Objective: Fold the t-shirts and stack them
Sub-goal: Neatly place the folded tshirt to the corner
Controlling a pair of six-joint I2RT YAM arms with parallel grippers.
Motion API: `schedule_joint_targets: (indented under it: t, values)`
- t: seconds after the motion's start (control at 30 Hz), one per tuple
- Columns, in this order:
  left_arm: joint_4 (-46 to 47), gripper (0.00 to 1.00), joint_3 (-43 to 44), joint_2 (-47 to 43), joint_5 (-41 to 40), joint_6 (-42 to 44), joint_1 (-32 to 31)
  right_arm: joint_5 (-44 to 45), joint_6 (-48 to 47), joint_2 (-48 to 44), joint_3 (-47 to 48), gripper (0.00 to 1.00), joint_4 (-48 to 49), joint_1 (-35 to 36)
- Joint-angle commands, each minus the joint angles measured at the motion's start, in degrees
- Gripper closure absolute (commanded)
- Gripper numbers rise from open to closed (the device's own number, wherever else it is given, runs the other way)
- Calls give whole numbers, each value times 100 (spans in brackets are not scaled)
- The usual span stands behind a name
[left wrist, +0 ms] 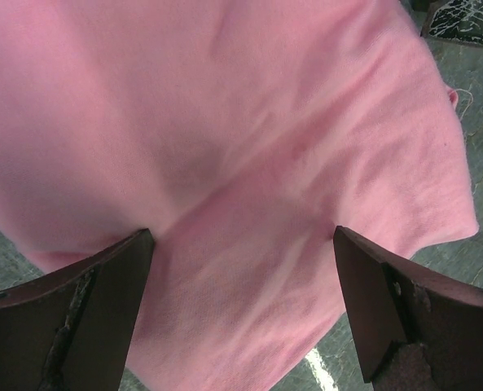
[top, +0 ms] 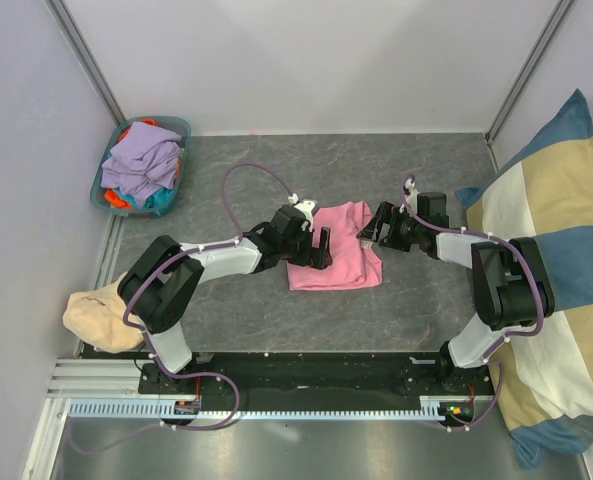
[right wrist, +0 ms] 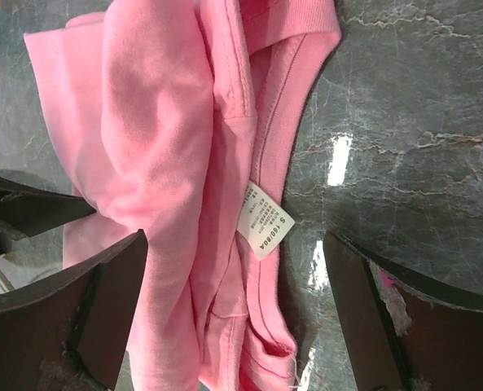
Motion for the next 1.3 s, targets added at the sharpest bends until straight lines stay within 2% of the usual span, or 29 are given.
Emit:
schedule_joint_targets:
  t: [0.0, 0.27, 0.63, 1.2, 1.23, 1.27]
  values:
    - [235, 0, -5, 78, 11, -157, -61, -164, -60, 197, -33, 2, 12, 2]
    - [253, 0, 13, 114, 55, -166, -52, -595, 116, 364, -94, 2, 399, 81]
    - [270, 0, 22, 123, 55, -184, -52, -481, 63, 706, 99, 2, 223, 450]
    - [279, 0, -49, 43, 19, -184, -61, -208, 441, 1119, 134, 2, 566, 1153]
    - [279, 0, -57, 52, 11, -184, -52, -208, 467, 1137, 143, 5, 592, 1162]
    - [279, 0, -49, 52, 11, -184, -52, -217, 476, 1163, 152, 15, 592, 1171]
